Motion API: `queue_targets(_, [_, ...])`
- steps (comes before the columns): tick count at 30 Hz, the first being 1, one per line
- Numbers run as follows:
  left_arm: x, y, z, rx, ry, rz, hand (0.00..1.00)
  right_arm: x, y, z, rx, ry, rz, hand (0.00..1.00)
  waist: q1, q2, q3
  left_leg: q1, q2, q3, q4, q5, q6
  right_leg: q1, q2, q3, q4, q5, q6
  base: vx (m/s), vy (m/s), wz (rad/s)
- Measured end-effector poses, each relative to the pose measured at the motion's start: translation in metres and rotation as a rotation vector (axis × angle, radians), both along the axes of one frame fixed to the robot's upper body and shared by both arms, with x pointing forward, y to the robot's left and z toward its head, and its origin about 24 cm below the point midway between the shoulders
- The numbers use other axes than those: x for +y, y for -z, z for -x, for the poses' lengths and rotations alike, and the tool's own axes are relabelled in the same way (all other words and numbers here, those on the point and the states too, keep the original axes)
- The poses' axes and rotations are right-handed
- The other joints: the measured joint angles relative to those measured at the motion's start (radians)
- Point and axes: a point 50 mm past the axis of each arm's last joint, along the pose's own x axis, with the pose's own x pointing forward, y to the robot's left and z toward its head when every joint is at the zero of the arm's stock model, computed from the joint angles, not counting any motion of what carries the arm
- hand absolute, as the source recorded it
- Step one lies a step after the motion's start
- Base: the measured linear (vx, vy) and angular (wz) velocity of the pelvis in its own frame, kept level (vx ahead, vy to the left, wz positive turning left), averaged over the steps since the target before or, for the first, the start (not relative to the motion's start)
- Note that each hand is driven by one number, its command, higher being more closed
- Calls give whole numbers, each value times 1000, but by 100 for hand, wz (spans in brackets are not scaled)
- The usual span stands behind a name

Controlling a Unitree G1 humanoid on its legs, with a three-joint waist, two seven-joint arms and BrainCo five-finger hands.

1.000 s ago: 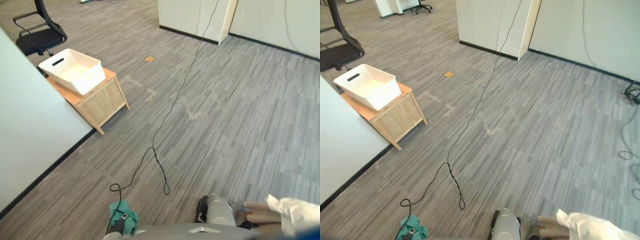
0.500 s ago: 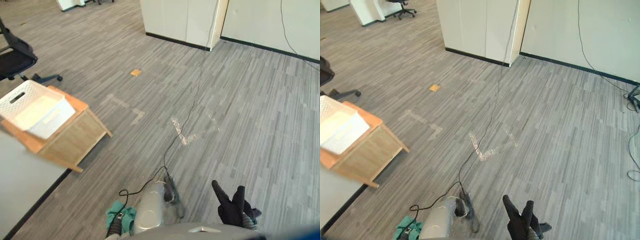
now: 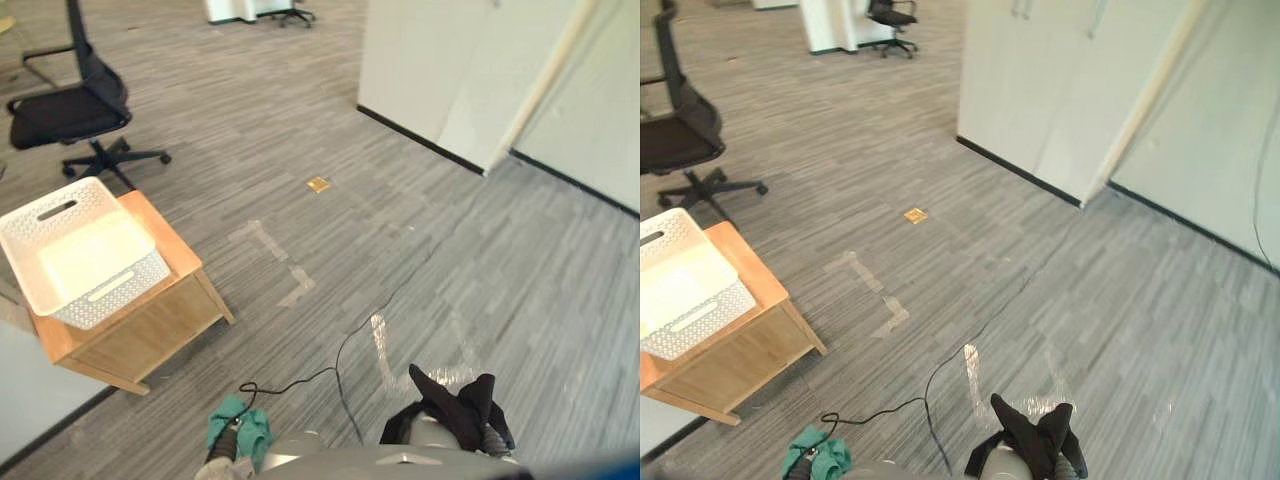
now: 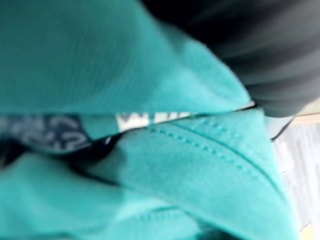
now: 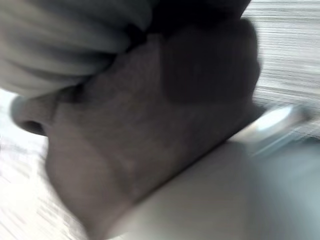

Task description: Tidy the bed and pick cloth on bed and put in laundry

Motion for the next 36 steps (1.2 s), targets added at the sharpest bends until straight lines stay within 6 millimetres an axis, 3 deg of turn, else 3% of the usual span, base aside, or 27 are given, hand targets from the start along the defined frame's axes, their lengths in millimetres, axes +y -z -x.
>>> queue_targets(1, [-1,0,-3,-7,4,2,100,-1,0,2,1,10,-1,100,-1,1,1,8,2,-25,0,-8,-16,-8,-3,2,-108,12,0,537,-166,170])
queue_targets(3, [-5,1,0,0,-7,6,100,-1,0,0,-1,-9,1,100,-3,16,6,63,45,-54,12,-64,-87,-5,21,58,-378,130,-23,579,-233,135])
queue_targets(5, [-11,3,4,12,-14,21,100,-7,-2,-2,-2,-43,28,100,-4,44,2,108,107,-103,25,-99,-117,1,57,88,-301,189,-5,619,-324,100])
queue_targets(6, [-12,4,10,22,-24,27,100,-12,-3,-5,-6,-59,57,100,2,47,-8,84,130,-105,92,-93,-128,-21,53,76,-191,104,-17,616,-340,67])
queue_targets(7, [-12,4,10,21,-30,29,100,-14,-5,-10,-20,-60,75,100,5,48,-7,68,136,-103,156,-88,-131,-18,50,63,-148,62,-16,732,-383,42])
queue_targets(8, [-15,5,13,27,-57,40,100,-20,-7,-14,-25,-50,105,100,-1,67,2,6,155,-81,338,-48,-131,0,53,41,-87,-11,-26,704,-359,31])
queue_targets(9, [-18,7,19,42,-97,47,100,-25,-8,-15,-16,-54,131,100,1,89,11,-73,183,-54,553,85,-132,50,67,24,-68,-75,-37,704,-335,25])
queue_targets(10, [-20,8,24,54,-115,54,100,-27,-8,-16,-10,-60,144,100,1,96,15,-117,205,-48,656,195,-155,93,76,7,-80,-98,-46,567,-213,34])
queue_targets(11, [-20,9,30,62,-127,53,100,-29,-9,-14,1,-62,165,100,1,118,22,-205,255,-35,849,208,-165,187,100,-23,-122,-124,-60,449,-139,40])
queue_targets(13, [-18,7,28,41,-134,44,100,-27,-7,-10,34,-85,180,100,9,110,30,-338,259,-8,984,163,-168,325,107,-77,-213,-142,-54,508,-174,66])
queue_targets(15, [-12,5,23,17,-120,26,100,-24,-5,-7,57,-119,177,100,21,86,32,-456,248,67,935,133,-166,454,107,-133,-330,-142,-44,473,-157,67])
queue_targets(16, [-8,3,21,8,-118,16,100,-20,-4,-9,60,-138,171,100,24,67,37,-505,248,148,819,122,-165,519,104,-171,-396,-135,-30,473,-105,50])
queue_targets(18, [-4,3,19,15,-115,7,100,-15,-3,-13,54,-166,168,100,24,41,47,-501,251,328,520,120,-159,607,91,-229,-475,-124,-4,479,-64,47])
queue_targets(19, [-2,3,20,28,-110,6,100,-14,-3,-14,45,-178,175,100,22,34,43,-468,241,460,291,165,-156,662,91,-275,-522,-126,31,548,-18,69])
queue_targets(20, [-4,5,26,55,-97,10,100,-17,-2,-9,53,-154,180,100,24,32,42,-439,200,522,138,294,-38,717,101,-300,-544,-133,58,568,-6,73])
queue_targets(21, [-1,5,28,64,-94,4,100,-12,0,-6,66,-147,166,100,27,9,41,-422,172,526,122,290,52,738,89,-301,-547,-135,61,706,14,81])
queue_targets(22, [6,5,31,87,-77,-15,100,-6,1,-5,69,-151,152,100,27,-28,21,-412,120,513,102,258,55,750,58,-307,-547,-106,69,690,61,55])
queue_targets(24, [7,5,32,101,-75,-15,100,-4,1,-7,61,-152,154,100,35,-36,14,-404,96,500,104,232,64,749,42,-284,-523,-57,62,551,98,38])
queue_targets(25, [8,5,33,118,-68,-13,100,-5,0,-18,41,-170,165,100,48,-32,5,-397,77,475,128,182,62,703,-1,-239,-376,1,108,414,119,46])
queue_targets(27, [10,5,30,126,-43,-26,100,-5,-2,-27,14,-171,172,100,46,-39,6,-360,45,417,129,148,61,606,-51,-157,-77,74,102,554,132,78])
queue_targets(29, [9,5,29,141,-6,-44,100,-8,-4,-31,-13,-174,182,100,40,-28,11,-242,23,323,73,132,54,486,-57,-99,257,40,82,514,41,107])
queue_targets(30, [8,5,28,142,2,-51,100,-8,-4,-31,-19,-171,181,100,38,-22,14,-208,23,299,49,130,51,456,-50,-97,291,24,61,404,-36,103])
queue_targets(32, [11,4,25,140,22,-76,100,-7,-5,-34,-43,-195,189,100,24,-9,7,-129,23,214,-23,128,38,310,-14,-71,302,-21,28,331,-78,112])
queue_targets(34, [9,3,20,135,65,-82,100,-8,-6,-35,-58,-191,191,100,10,-14,11,-76,28,133,-58,126,23,203,1,-59,206,-60,9,325,-119,129])
queue_targets(36, [7,2,14,107,55,-71,100,-9,-5,-26,-38,-192,187,100,11,-7,9,-40,55,14,-64,107,-8,114,55,1,-104,-51,8,351,-157,136])
